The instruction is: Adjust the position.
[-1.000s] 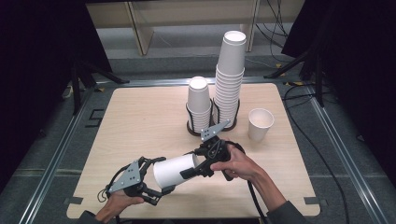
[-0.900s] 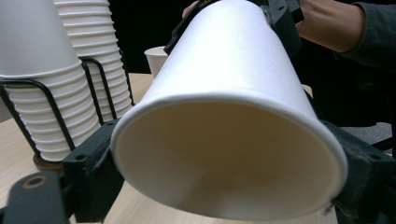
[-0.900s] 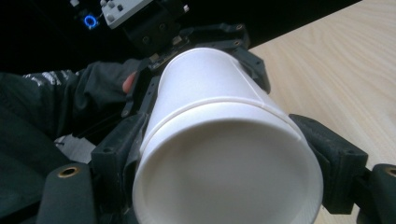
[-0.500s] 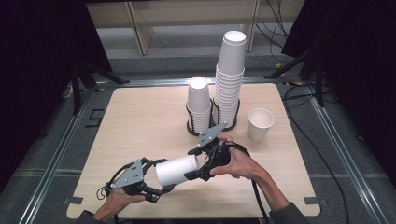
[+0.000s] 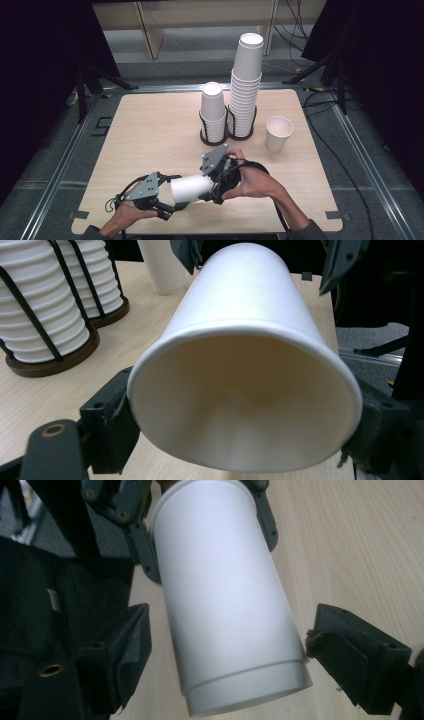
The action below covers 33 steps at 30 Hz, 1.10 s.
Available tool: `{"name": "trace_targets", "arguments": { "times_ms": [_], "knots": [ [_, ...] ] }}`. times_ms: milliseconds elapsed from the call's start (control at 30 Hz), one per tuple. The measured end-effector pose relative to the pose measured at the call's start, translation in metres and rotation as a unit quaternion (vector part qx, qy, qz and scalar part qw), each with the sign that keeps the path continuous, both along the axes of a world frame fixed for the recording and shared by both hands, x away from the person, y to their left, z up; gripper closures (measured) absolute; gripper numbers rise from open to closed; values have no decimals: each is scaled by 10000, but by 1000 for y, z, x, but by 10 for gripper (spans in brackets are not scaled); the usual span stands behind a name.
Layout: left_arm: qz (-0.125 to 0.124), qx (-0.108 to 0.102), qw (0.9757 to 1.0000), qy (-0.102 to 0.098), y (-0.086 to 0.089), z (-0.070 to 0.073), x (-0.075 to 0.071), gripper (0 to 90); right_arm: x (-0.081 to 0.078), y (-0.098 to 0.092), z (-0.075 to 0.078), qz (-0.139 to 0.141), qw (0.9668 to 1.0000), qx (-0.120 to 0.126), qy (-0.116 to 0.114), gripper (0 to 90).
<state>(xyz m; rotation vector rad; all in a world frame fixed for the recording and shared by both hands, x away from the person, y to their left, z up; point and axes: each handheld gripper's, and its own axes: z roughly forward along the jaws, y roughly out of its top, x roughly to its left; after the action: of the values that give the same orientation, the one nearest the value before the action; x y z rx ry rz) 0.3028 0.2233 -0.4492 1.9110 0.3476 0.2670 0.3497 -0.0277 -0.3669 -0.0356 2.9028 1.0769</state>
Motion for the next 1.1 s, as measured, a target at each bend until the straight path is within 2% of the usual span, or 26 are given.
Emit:
{"name": "trace_targets", "arguments": {
  "times_ms": [167, 200, 267, 333, 367, 667, 700, 867, 967, 1033, 1067, 1100],
  "knots": [
    [-48, 64, 10000, 26, -1, 0, -1, 171, -8, 13, -8, 28, 9978, -529, -402, 172],
    [-45, 147, 9999, 21, -1, 2, -1, 171, -10, 17, -10, 94, 9967, -670, -444, 171],
    [-49, 115, 9999, 29, -1, 2, -2, 171, -9, 19, -11, 215, 9939, -834, -682, 167],
    [-49, 131, 9999, 16, -2, 2, -2, 171, -11, 22, -13, 253, 9923, -934, -773, 169],
    [-67, 198, 9998, -1, -1, 2, -2, 171, -11, 23, -14, 283, 9920, -944, -786, 169],
    [-157, 185, 9997, 9, -4, 2, -3, 170, -11, 31, -26, 386, 9880, -1214, -870, 205],
    [-124, 244, 9996, 21, -4, 2, -4, 169, -12, 32, -28, 370, 9878, -1237, -875, 221],
    [-146, 75, 9999, 44, -4, 0, -2, 135, -11, 32, -30, 425, 9875, -1234, -883, 229],
    [-16, -147, 9999, 15, -3, 0, -2, 97, -10, 30, -29, 393, 9890, -1136, -862, 227],
    [37, -372, 9993, 15, -1, 1, -1, 96, -7, 26, -29, 367, 9913, -1005, -765, 228],
    [88, -353, 9993, -37, 2, 2, -1, 96, -5, 24, -29, 355, 9921, -965, -722, 228],
    [167, -498, 9986, -76, 3, 3, -1, 96, -3, 21, -30, 291, 9931, -907, -678, 228]
  ]
}}
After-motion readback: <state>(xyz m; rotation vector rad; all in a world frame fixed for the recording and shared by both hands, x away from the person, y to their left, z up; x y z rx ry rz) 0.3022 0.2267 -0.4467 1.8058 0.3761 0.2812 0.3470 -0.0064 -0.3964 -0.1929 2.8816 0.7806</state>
